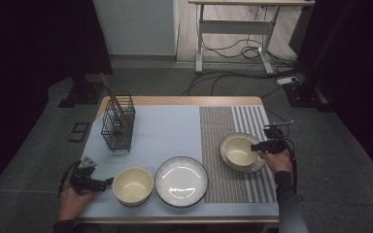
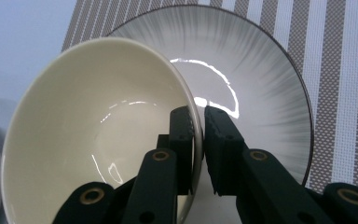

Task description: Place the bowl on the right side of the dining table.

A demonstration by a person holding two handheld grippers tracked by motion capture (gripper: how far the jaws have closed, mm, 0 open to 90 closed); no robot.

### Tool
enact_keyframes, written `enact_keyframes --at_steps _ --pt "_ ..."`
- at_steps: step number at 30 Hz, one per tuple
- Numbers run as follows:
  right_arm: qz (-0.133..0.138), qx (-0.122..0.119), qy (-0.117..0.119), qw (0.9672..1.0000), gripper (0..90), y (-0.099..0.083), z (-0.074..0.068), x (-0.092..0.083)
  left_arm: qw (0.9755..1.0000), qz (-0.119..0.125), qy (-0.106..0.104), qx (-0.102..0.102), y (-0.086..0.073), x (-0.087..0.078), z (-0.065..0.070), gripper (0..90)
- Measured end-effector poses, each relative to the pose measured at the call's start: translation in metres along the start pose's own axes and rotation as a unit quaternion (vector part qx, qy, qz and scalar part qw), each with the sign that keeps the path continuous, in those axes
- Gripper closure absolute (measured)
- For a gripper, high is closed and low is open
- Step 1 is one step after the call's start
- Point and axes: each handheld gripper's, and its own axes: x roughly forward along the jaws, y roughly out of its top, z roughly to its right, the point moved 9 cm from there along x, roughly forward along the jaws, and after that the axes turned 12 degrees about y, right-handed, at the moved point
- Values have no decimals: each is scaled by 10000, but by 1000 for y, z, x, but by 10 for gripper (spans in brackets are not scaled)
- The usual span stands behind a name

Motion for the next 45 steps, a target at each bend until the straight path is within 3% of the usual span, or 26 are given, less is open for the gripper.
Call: enact_keyframes --at_steps 5,11,18,24,28,36,40,45 --pt "101 -138 71 9998 646 3 -5 -5 10000 0 1 -1 0 0 0 0" --pt "-77 -383 77 9992 568 1 -13 -7 10000 -1 1 0 0 0 0 0" --pt "13 -577 -7 9983 462 1 -24 -15 10000 0 1 1 0 0 0 0" --pt "275 -677 278 9969 438 1 -36 -29 10000 0 0 0 0 0 0 0" --pt "388 -854 260 9953 402 -2 -46 -37 10000 0 1 2 0 0 0 0" --pt "694 -1387 106 9878 299 -9 -62 -50 10000 0 2 2 0 0 0 0" --pt "744 -1614 165 9840 282 -16 -68 -52 10000 2 3 3 0 0 0 0" --pt "676 -1669 213 9834 280 -30 -70 -51 10000 2 4 2 0 0 0 0"
